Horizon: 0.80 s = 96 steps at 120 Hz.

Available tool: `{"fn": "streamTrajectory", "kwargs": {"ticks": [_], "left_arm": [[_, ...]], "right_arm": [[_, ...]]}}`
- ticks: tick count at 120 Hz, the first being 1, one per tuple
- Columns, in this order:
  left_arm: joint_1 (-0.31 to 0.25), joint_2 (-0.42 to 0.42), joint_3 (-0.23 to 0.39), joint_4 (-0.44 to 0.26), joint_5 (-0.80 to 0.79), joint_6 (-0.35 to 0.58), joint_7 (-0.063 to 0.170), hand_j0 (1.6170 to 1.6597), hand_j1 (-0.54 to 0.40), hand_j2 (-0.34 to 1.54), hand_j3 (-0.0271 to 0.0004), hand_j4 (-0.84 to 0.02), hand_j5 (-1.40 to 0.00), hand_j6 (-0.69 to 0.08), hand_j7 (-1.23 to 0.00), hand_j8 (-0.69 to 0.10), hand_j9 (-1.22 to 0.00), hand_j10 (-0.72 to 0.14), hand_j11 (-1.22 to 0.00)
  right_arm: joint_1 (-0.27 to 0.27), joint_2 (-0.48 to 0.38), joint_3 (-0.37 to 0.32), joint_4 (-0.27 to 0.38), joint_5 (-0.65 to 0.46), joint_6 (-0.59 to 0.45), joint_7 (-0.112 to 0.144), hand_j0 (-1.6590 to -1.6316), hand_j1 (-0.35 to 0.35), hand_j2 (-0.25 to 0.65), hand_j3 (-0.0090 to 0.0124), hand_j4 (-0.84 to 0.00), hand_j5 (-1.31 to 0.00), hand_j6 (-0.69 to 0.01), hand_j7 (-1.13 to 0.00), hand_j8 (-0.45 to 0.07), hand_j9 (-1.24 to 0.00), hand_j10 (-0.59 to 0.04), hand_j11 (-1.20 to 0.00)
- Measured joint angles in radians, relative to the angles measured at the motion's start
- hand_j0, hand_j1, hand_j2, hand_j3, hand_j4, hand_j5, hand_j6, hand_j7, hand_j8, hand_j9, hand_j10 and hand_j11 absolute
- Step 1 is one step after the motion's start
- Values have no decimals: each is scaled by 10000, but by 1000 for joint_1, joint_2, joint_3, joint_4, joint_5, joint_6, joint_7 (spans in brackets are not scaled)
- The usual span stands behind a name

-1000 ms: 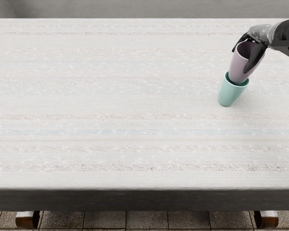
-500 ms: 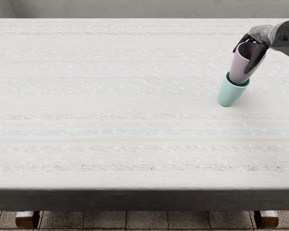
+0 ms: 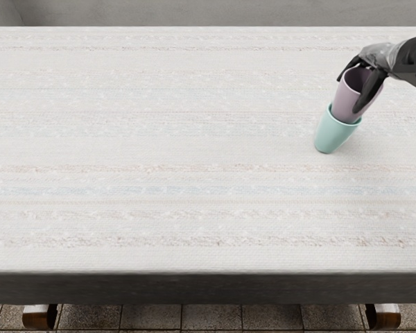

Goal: Pick up cup and place in cup with right hand

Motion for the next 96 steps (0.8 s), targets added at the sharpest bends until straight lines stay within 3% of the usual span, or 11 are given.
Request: {"fn": "streamTrajectory", "kwargs": {"ticks": [4, 21, 22, 24, 27, 28, 29, 30, 41, 55, 96], "left_arm": [[0, 0, 0, 0, 0, 0, 0, 16581, 3491, -1, 1, -4, 0, -5, 1, -5, 1, -3, 1], [3, 0, 0, 0, 0, 0, 0, 16581, 3491, -1, 1, -4, 0, -5, 1, -5, 1, -3, 1], [3, 0, 0, 0, 0, 0, 0, 16581, 3491, -1, 1, -4, 0, -5, 1, -5, 1, -3, 1], [3, 0, 0, 0, 0, 0, 0, 16581, 3491, -1, 1, -4, 0, -5, 1, -5, 1, -3, 1], [4, 0, 0, 0, 0, 0, 0, 16581, 3491, -1, 0, -5, 0, -6, 1, -5, 1, -3, 1], [4, 0, 0, 0, 0, 0, 0, 16581, 3491, -1, 0, -5, 0, -6, 1, -5, 1, -3, 1], [4, 0, 0, 0, 0, 0, 0, 16581, 3491, -1, 0, -5, 0, -6, 0, -5, 1, -3, 1], [5, 0, 0, 0, 0, 0, 0, 16581, 3491, -1, 0, -5, 0, -6, 0, -5, 1, -3, 1], [5, 0, 0, 0, 0, 0, 0, 16581, 3491, 0, 0, -5, 0, -6, 0, -5, 0, -3, 1], [5, 0, 0, 0, 0, 0, 0, 16581, 3491, 0, 0, -5, 0, -6, 0, -5, 0, -4, 0], [17, 0, -1, 0, 0, 0, 0, 16581, 3491, 0, 0, -5, -1, -6, 0, -5, 0, -4, 0]], "right_arm": [[-3, 0, 0, -1, -1, -1, 0, -16490, 636, -748, -16, -4644, -6018, -2795, -6064, -2250, -6116, -3517, -6074], [-12, 4, 2, -5, -2, -3, 0, -16495, 490, -665, -21, -4504, -5693, -3020, -5796, -2426, -5796, -3689, -5737], [-12, 4, 2, -5, -2, -3, 0, -16497, 461, -680, -9, -4473, -5670, -3006, -5764, -2439, -5769, -3706, -5709], [-13, 5, 2, -6, -2, -3, 0, -16498, 395, -707, -19, -4439, -5598, -3092, -5704, -2563, -5696, -3753, -5632], [-14, 6, 2, -8, -2, -3, 0, -16503, 300, -763, -4, -4351, -5506, -3134, -5598, -2645, -5598, -3773, -5535], [-14, 7, 2, -9, -2, -3, 0, -16504, 272, -743, -24, -4315, -5395, -3172, -5518, -2674, -5495, -3755, -5434], [-14, 8, 3, -10, -2, -3, 0, -16507, 223, -731, -2, -4225, -5292, -3130, -5407, -2650, -5388, -3687, -5329], [-14, 10, 3, -12, -2, -3, 0, -16510, 81, -702, 0, -4062, -5089, -3012, -5199, -2551, -5180, -3546, -5124], [-15, 29, 14, -34, 4, -2, 0, -16536, -1216, -441, 0, -2602, -3250, -1937, -3318, -1640, -3308, -2271, -3271], [-16, 39, 22, -47, 7, -1, 0, -16555, -2211, -243, 0, -1484, -1838, -1116, -1874, -944, -1869, -1294, -1848], [-8, 50, 25, -47, 8, 6, 0, -16576, -3258, -38, 0, -307, -349, -252, -351, -210, -353, -265, -348]]}}
